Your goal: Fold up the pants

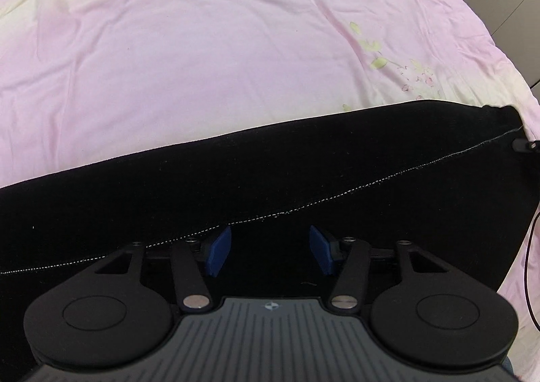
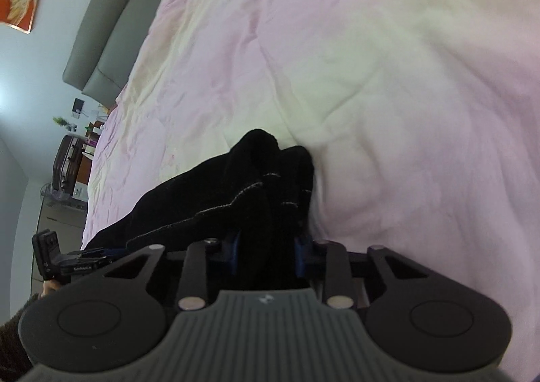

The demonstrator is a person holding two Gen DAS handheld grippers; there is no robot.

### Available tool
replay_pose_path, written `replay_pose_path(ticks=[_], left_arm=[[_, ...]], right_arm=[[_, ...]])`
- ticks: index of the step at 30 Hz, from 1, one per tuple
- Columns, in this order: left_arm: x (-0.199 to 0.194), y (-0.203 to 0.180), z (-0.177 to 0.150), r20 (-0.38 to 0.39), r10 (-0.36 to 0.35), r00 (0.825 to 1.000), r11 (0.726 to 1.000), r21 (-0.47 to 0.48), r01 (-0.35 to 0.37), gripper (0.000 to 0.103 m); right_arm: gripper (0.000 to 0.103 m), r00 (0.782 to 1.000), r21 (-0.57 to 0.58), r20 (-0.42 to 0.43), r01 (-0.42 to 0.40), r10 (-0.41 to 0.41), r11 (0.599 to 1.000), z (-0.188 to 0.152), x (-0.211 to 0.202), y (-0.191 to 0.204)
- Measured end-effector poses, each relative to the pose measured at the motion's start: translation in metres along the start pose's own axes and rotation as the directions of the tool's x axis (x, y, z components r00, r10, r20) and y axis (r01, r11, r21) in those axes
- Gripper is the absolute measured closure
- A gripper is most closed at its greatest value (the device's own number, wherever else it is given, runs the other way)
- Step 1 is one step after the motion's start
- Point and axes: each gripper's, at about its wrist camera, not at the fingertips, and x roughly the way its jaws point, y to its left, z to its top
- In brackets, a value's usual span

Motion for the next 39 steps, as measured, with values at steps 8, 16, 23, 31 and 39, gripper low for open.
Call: replay_pose_path(ticks=[8,16,23,31,39], left_arm=[[0.006,-0.015,0.020,0.080,0.030,0.996,0.999,-0.020,-0.028,0.047],[0.000,-0.036,0.037,0.143,0.091,0.985,0.995,-0.056,-0.084,0.051],[-0.029,-0.104,-0.018,0.134,-0.047,0.990,0.949,0.315,0.002,0.052],[-0.011,-0.131,-0.080,0.090,-0.006,0.996,0.902,0.429,-0.034,0.057],[-0.073,-0.115,-0.099,0.200,0.095,0.975,0.935,0.319,-0.157,0.058]], right_arm=[[0.086,0.998,-0.246,0.057,0.037,-0.024,0.969,0.019,-0.035,0.066],[0.086,0.985,-0.070,-0.009,0.172,-0.173,0.983,0.016,-0.008,0.037],[0.085,0.979,-0.111,-0.007,0.203,-0.205,0.973,0.024,-0.039,0.101],[0.085,0.981,-0.151,0.036,0.191,-0.188,0.970,0.027,-0.067,0.196],[0.085,0.984,-0.193,0.025,0.180,-0.178,0.964,0.011,-0.051,0.306]])
